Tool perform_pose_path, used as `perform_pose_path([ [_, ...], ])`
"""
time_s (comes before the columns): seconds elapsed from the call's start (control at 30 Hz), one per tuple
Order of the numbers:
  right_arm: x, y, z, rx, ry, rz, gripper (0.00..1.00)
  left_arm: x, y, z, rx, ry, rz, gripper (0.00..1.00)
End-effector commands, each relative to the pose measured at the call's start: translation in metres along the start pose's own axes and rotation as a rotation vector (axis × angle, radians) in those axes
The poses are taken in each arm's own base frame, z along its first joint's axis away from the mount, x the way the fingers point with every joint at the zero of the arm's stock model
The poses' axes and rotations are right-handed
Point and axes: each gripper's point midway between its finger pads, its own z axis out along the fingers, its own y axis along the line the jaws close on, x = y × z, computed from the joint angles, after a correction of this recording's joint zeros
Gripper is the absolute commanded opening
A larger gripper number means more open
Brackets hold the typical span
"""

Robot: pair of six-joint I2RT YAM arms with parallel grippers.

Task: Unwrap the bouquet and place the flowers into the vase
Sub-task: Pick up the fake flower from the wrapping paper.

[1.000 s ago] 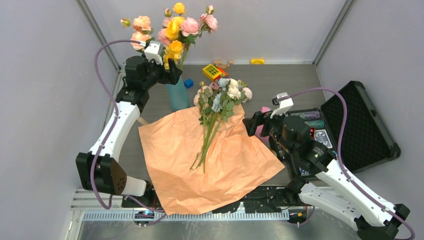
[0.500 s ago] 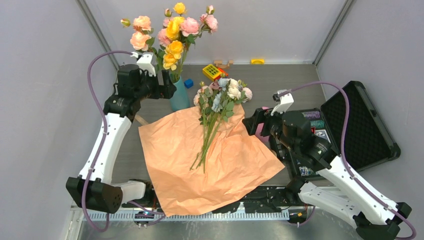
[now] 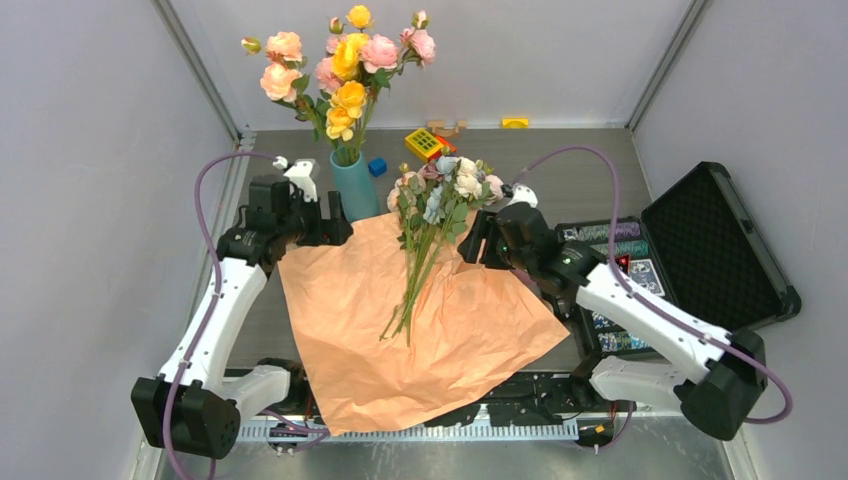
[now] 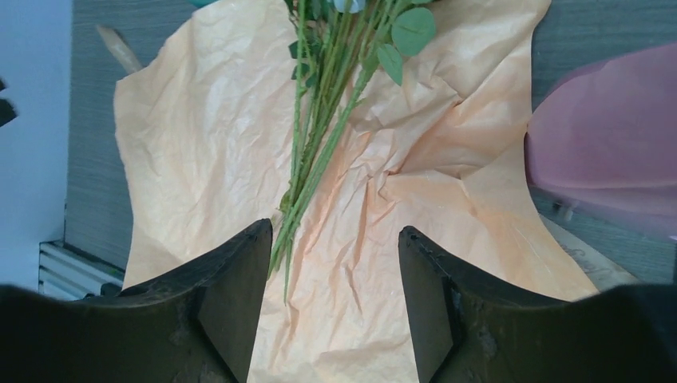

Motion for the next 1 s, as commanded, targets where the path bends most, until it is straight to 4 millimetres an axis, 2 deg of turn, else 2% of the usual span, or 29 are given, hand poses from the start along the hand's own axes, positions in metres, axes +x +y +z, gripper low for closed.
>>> perform_pose_path([
  [0.0, -0.009, 0.010, 0.031, 0.043, -0.046, 0.119, 0.64, -0.011, -0.006, -0.007, 0.023, -0.057, -0.008, 0.87],
  [0.23, 0.006, 0.017, 0.093, 0.104, 0.015, 0.106, 0.64, -0.007, -0.008, -0.008, 0.033, -0.042, -0.008, 0.87],
  [0.43, 0.020, 0.015, 0.132, 0.155, 0.064, 0.088, 0.62, -0.008, 0.000, -0.012, -0.016, -0.059, 0.006, 0.88],
  [0.6, 0.029, 0.006, 0.150, 0.203, 0.070, 0.095, 0.59, -0.005, -0.004, -0.011, 0.009, -0.043, 0.002, 0.89],
  [0.97, 0.039, -0.010, 0.175, 0.286, 0.046, 0.067, 0.50, -0.005, -0.001, -0.014, -0.009, -0.051, 0.013, 0.89],
])
